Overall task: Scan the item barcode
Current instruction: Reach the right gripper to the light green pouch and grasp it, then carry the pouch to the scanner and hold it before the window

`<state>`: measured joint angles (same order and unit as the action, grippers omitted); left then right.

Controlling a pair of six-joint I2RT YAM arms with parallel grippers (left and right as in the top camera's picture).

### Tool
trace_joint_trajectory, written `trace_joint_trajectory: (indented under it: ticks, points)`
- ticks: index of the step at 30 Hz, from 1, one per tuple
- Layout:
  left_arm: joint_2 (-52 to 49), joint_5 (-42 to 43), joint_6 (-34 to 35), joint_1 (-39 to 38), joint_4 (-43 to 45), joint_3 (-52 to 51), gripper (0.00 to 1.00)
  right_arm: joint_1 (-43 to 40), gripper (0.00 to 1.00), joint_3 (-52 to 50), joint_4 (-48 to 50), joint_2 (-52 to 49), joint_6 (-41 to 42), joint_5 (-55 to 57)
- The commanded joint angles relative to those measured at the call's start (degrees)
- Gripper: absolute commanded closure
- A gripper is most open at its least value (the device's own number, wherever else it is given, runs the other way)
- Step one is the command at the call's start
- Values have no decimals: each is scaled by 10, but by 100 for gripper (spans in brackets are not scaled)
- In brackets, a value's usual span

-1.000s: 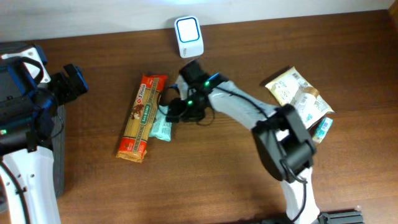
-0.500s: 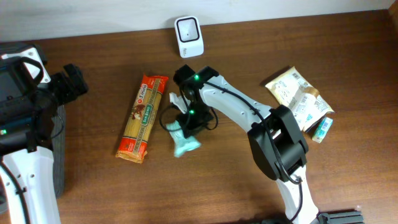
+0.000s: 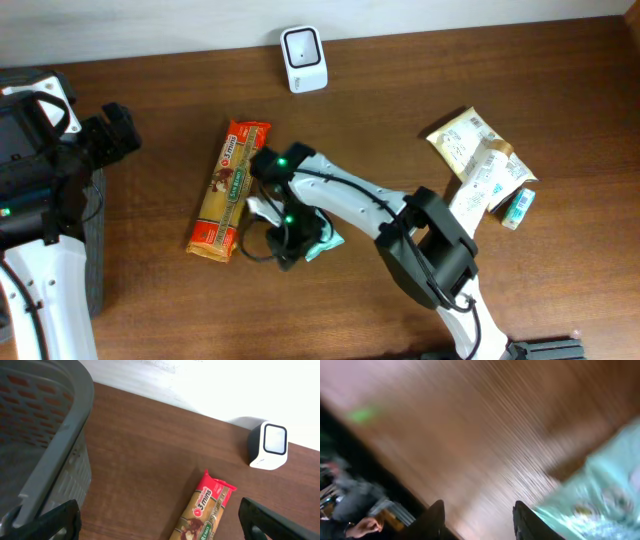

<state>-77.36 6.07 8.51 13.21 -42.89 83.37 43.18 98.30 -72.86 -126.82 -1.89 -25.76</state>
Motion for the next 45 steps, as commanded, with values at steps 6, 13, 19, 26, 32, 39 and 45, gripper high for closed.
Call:
trace_joint_trajectory:
  ticks: [6,13,19,26,32,39,45]
  points:
    - [3,6,-11,2,1,2,1,-177,60,-5,-14,-2,83,139]
    - [3,6,-11,2,1,2,1,-271,23,33,52,-10,-101,-110]
    - [3,6,-11,2,1,2,1,-247,25,19,72,-73,-101,-148]
    - [3,6,-11,2,1,2,1,-188,90,-21,101,-89,-64,-172]
    - [3,6,-11,2,1,2,1,-205,96,-18,101,-62,-103,-263]
    - [3,6,-11,2,1,2,1,-248,96,-19,42,153,-129,-276]
    - [3,6,-11,2,1,2,1,-250,96,-19,10,233,-122,-243]
